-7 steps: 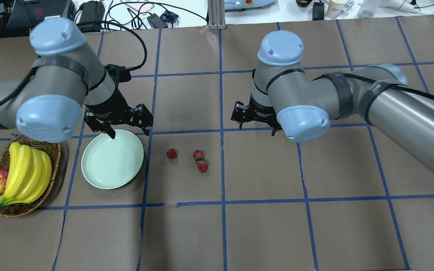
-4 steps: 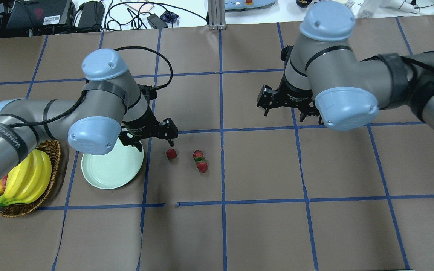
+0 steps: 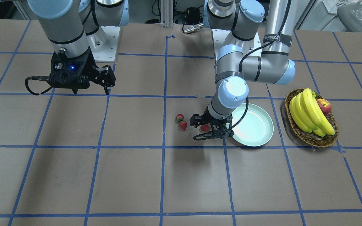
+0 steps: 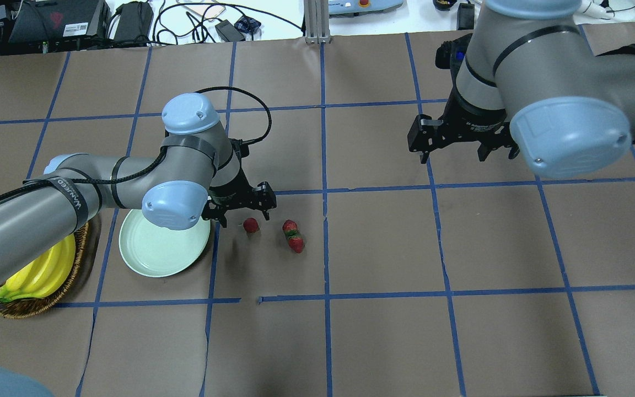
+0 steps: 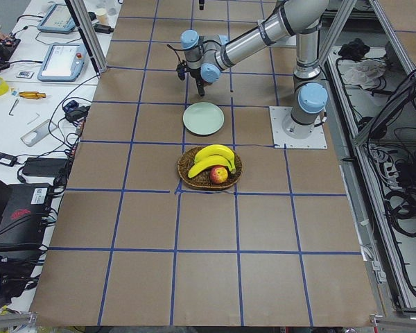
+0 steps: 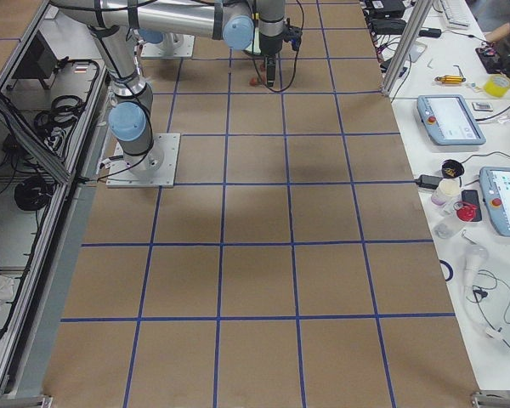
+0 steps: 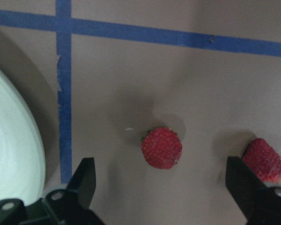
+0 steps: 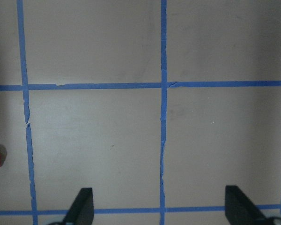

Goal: Collect all strawberries into plate
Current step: 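Grasp the strawberry nearest the plate with the left gripper while the right arm withdraws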

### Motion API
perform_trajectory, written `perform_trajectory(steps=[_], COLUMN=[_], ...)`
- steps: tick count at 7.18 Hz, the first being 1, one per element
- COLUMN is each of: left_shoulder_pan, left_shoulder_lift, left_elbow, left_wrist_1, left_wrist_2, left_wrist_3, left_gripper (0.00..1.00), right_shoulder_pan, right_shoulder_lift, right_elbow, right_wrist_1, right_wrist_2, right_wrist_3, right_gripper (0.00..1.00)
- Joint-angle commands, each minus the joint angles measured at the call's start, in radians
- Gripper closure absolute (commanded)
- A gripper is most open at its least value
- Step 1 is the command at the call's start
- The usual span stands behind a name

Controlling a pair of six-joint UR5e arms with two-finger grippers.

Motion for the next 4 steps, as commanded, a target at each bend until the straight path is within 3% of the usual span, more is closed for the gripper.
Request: perform_trajectory(steps=[1, 3, 4], left_shoulder_pan=[-0.002, -0.002, -0.002], left_shoulder_lift=[-0.021, -0.044, -0.046], left_elbow=[0.002, 0.003, 0.005], left_wrist_1=[0.003, 0.019, 0.019], left_wrist_2=[-0.001, -0.006, -0.004], left_wrist_3=[0.001, 0.004, 0.005], left_gripper=[0.0, 0.09, 0.29], right_shoulder_pan=[-0.092, -0.11, -0.11], right_shoulder_lift=[-0.01, -0.011, -0.01], right_elbow=[-0.095, -0.103, -0.106], right_wrist_1=[0.177, 0.182, 0.182], right_wrist_2=[0.057, 0.079, 0.062], right_wrist_3=[-0.039, -0.04, -0.039], right_gripper=[0.0, 0.0, 0.0])
